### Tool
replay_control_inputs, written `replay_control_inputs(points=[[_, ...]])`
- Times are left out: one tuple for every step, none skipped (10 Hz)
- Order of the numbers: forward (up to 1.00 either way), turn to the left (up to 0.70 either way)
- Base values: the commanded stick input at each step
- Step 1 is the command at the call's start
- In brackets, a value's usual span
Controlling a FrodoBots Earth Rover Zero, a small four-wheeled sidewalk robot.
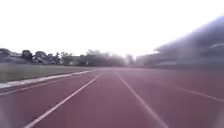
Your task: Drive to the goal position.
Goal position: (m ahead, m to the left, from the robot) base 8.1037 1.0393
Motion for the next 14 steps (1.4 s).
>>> replay_control_inputs(points=[[0.7,0.0],[0.7,0.0],[0.7,0.0],[0.7,0.0],[0.7,0.0],[0.7,0.0],[0.7,0.0],[0.7,0.0],[0.7,0.0],[0.7,0.0],[0.7,0.0],[0.7,0.0],[0.7,0.0],[0.7,0.0]])
